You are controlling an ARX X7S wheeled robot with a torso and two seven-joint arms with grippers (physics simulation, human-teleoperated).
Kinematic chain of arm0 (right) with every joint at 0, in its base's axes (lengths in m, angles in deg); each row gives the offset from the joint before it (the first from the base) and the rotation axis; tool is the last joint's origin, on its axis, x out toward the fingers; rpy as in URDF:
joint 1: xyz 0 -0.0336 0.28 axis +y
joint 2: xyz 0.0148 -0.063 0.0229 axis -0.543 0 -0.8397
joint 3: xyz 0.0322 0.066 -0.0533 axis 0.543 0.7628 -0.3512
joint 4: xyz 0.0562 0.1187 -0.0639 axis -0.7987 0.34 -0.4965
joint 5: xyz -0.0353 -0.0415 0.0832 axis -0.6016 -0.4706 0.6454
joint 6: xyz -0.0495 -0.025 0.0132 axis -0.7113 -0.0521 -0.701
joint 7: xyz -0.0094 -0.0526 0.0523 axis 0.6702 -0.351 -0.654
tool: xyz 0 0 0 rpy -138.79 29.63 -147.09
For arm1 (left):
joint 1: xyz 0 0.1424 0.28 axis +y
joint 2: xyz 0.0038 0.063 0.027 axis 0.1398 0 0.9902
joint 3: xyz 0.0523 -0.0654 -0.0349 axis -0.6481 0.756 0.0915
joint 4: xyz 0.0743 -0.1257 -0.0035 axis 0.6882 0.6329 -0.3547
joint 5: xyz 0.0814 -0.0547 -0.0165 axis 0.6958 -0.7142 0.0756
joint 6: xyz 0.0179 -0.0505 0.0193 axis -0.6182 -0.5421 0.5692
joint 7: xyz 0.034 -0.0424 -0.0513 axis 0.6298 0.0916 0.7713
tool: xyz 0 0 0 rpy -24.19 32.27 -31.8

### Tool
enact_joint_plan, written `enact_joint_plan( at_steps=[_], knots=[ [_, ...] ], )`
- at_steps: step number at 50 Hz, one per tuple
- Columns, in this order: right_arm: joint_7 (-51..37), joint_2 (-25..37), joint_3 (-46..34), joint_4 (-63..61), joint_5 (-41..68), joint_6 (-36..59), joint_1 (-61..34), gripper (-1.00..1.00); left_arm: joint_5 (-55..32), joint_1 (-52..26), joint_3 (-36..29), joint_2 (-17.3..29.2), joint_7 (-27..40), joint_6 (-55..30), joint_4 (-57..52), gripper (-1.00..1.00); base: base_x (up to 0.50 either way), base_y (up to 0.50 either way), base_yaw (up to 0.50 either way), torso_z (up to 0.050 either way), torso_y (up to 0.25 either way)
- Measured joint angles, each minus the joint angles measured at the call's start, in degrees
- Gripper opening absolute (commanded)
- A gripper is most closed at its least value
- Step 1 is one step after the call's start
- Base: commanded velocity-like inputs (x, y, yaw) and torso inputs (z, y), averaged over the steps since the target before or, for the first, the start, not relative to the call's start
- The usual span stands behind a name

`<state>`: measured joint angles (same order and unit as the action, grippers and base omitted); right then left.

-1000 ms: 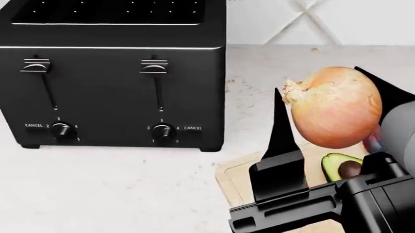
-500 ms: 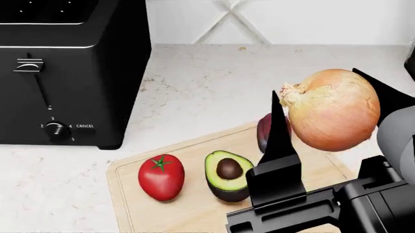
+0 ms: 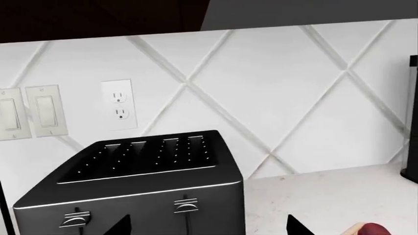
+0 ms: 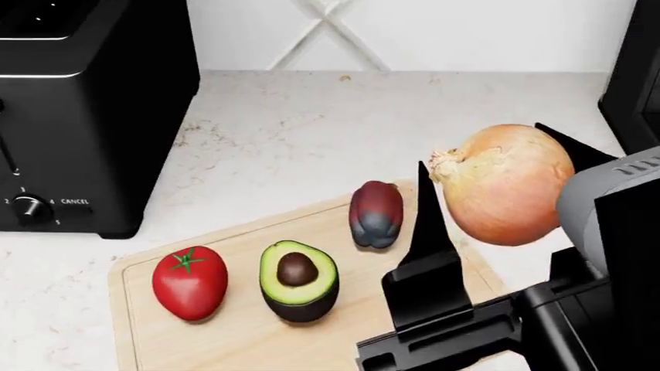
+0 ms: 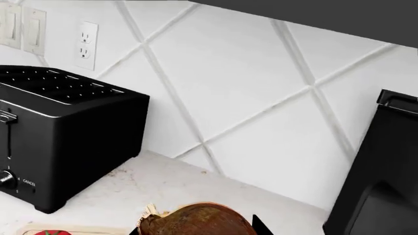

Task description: Place the avocado, onion, tomato and bell pepper on the cutting board.

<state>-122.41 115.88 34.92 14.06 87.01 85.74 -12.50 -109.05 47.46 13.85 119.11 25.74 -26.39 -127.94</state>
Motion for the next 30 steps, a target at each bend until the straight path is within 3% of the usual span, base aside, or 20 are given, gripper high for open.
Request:
enact_joint_plan(
  at_steps=[12, 30],
  knots=[
    [7.8, 0.0, -2.8, 5.6, -1.0, 6.8, -0.7, -1.0, 0.0, -0.3, -0.6, 0.2, 0.1, 0.2, -0.1, 1.0, 0.0, 0.0, 0.0, 0.0, 0.0],
    [17.8, -4.8, -9.5, 18.9, -1.0, 20.1, -9.3, -1.0, 0.1, -2.0, -3.1, 1.3, 0.0, 1.4, 0.0, 1.0, 0.0, 0.0, 0.0, 0.001, 0.0]
  ],
)
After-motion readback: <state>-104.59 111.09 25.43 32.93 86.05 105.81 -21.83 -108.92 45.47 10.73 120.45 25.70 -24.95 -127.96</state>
